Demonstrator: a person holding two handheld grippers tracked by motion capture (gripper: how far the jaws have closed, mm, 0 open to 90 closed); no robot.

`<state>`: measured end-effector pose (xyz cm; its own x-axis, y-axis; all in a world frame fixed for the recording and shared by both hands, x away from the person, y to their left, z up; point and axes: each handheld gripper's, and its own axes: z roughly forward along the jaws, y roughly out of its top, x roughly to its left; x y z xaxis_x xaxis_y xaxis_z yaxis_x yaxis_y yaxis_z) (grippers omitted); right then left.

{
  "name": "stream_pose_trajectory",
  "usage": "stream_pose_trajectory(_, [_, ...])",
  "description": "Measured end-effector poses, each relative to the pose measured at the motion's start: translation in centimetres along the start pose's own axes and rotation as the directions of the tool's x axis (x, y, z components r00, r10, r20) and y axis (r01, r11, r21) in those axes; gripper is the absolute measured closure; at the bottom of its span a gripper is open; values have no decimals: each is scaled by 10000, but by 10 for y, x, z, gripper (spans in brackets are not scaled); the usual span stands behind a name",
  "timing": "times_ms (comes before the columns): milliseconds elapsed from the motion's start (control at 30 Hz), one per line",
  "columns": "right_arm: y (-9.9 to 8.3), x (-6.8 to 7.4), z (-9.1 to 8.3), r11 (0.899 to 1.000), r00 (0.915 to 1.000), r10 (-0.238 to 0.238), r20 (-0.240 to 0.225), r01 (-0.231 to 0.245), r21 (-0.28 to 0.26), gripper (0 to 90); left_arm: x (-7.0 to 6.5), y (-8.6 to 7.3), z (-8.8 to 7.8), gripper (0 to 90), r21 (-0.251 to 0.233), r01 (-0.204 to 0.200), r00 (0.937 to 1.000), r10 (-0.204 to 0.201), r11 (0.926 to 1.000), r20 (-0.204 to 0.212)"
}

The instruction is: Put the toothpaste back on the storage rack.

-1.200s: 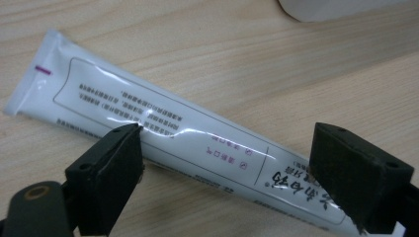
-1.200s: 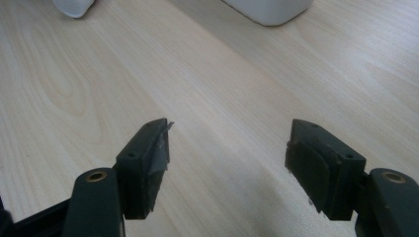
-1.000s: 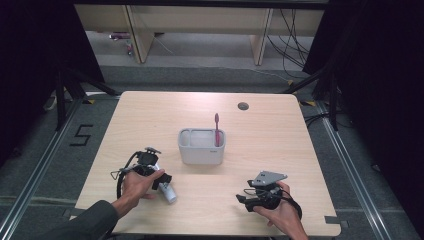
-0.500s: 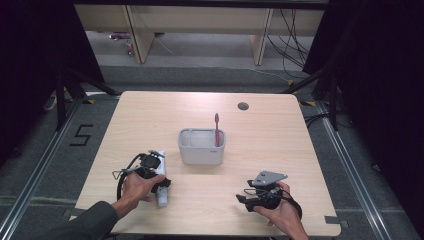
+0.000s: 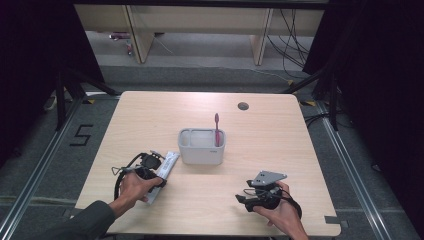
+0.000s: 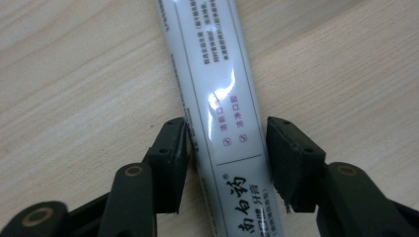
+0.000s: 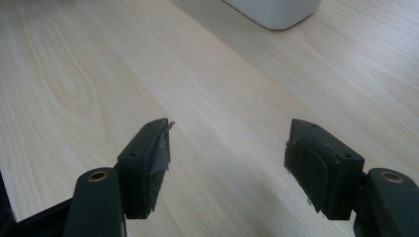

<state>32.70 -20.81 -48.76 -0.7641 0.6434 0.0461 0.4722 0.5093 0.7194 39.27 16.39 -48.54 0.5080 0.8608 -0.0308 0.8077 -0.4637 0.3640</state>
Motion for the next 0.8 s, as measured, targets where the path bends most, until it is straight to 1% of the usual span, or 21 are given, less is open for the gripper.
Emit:
stream_pose_trajectory(33, [0,1,0,10000,10000,70,-41,-70,40,340,1,0,0,537,10,-152,9999,152,9999,-12])
stream_pose_trajectory(133, [0,1,-1,9999,9999,119,-48,-119,61,341,2,0,0,541,62,-267,9996,267,9996,-2])
stream_pose_trajectory(167, [0,1,-1,9999,9999,131,-49,-131,68,342,3,0,-1,542,183,-377,9993,378,9991,-51])
stream_pose_trajectory(267, [0,0,0,10000,9999,-26,-127,26,32,343,4,1,0,542,235,-433,9991,433,9988,16])
stream_pose_trajectory(300, [1,0,0,9999,9999,-136,-84,137,43,343,5,2,0,544,254,-488,9988,487,9985,52])
stream_pose_trajectory(333, [1,0,0,9999,9999,-137,-89,137,47,343,5,2,0,546,268,-511,9987,510,9983,29])
stream_pose_trajectory(367, [1,0,0,9999,9999,-110,-100,111,78,344,6,3,-1,549,360,-526,9986,525,9980,41])
stream_pose_trajectory(400, [1,0,1,9997,9997,-244,-40,244,52,344,6,2,-1,553,304,-442,9990,440,9986,72])
stream_pose_trajectory(433, [0,1,0,9999,10000,-30,-67,31,130,344,6,2,-1,558,392,-373,9993,371,9985,60])
stream_pose_trajectory(467, [0,2,1,9999,9999,-4,-134,6,101,344,8,2,-1,564,318,-453,9989,450,9985,85])
stream_pose_trajectory(500, [0,2,2,9999,9998,-9,-189,11,123,344,9,1,-2,570,288,-372,9993,369,9989,117])
stream_pose_trajectory(533, [0,1,2,9999,9998,-30,-208,33,137,344,10,1,-3,573,398,-271,9996,265,9988,139])
stream_pose_trajectory(567, [0,1,2,9999,9997,-81,-242,84,132,344,10,0,-2,576,291,-273,9996,270,9992,101])
stream_pose_trajectory(600, [0,1,3,9998,9995,-138,-276,141,121,344,12,0,-3,577,336,-441,9990,437,9985,121])
stream_pose_trajectory(667, [0,1,3,9998,9995,-136,-274,140,169,346,13,0,-3,579,291,-358,9993,354,9989,112])
stream_pose_trajectory(700, [0,2,2,9997,9997,-36,-255,42,231,347,13,0,-3,580,330,-390,9992,387,9987,89])
stream_pose_trajectory(733, [1,1,4,9996,9991,-280,-316,283,98,347,13,0,-3,582,321,-228,9997,225,9992,116])
stream_pose_trajectory(767, [1,1,3,9997,9994,-217,-280,221,139,347,15,0,-3,584,271,-357,9993,354,9990,117])
stream_pose_trajectory(800, [1,1,3,9996,9994,-282,-179,284,71,347,16,1,-3,586,362,-417,9991,414,9985,94])
